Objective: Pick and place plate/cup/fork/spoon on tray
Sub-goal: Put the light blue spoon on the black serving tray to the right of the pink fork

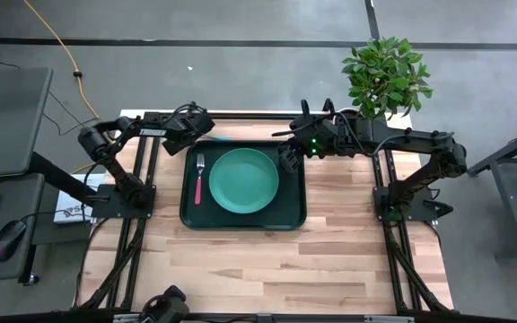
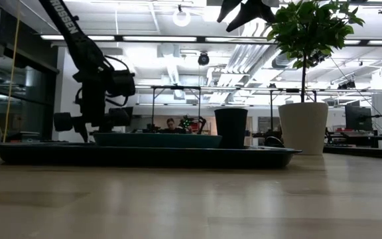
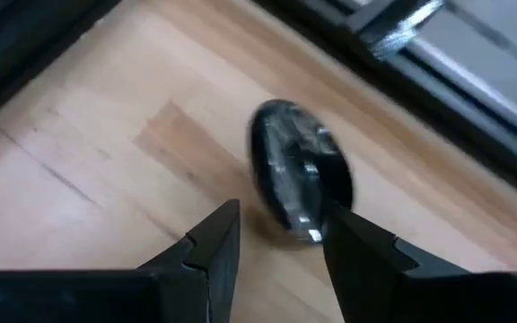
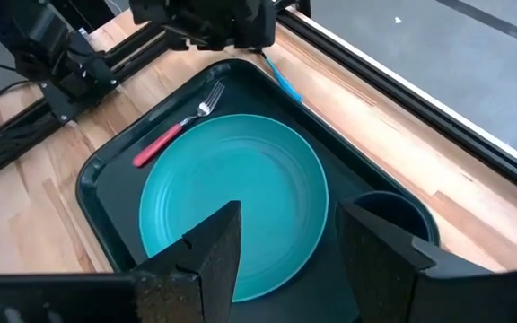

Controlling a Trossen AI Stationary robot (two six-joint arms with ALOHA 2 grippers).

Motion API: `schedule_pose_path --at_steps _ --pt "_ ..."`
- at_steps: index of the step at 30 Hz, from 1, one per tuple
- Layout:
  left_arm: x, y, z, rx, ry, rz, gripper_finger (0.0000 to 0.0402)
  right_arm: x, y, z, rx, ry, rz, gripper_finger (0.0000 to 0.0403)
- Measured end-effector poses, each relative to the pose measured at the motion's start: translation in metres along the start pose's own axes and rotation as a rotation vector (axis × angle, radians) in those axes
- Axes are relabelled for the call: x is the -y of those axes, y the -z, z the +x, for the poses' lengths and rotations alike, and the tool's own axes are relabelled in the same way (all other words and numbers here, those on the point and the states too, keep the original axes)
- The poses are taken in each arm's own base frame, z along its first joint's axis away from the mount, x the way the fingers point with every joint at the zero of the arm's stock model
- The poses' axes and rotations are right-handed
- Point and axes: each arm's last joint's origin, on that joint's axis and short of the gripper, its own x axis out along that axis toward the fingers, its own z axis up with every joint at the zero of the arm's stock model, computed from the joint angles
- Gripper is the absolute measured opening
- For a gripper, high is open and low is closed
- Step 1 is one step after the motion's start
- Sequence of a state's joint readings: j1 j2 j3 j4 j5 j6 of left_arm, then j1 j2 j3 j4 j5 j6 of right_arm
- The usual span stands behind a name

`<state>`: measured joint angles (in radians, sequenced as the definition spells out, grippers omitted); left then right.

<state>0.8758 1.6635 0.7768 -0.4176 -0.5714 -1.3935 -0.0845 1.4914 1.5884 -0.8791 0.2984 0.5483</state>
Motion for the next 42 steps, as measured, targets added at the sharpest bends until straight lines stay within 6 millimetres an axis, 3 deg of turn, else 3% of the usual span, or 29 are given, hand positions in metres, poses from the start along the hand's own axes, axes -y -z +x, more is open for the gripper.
schedule_pose_path --at_steps 15,27,33,42 --pt "0.005 0.001 0.005 0.114 0.009 -0.043 0.0132 0.0 0.0 0.0 -0.01 -0.017 0.039 0.0172" --pt "0.004 0.007 0.007 0.123 -0.007 0.008 0.0007 -0.001 0.0 0.0 -0.01 -0.016 0.058 0.0172" --pt "0.004 0.005 0.002 0.109 -0.001 0.062 0.0001 -0.001 0.0 0.0 -0.01 -0.016 0.058 0.0172" --pt "0.005 -0.014 -0.019 0.15 0.068 0.124 0.0 -0.001 0.0 0.0 -0.009 -0.016 0.057 0.0172"
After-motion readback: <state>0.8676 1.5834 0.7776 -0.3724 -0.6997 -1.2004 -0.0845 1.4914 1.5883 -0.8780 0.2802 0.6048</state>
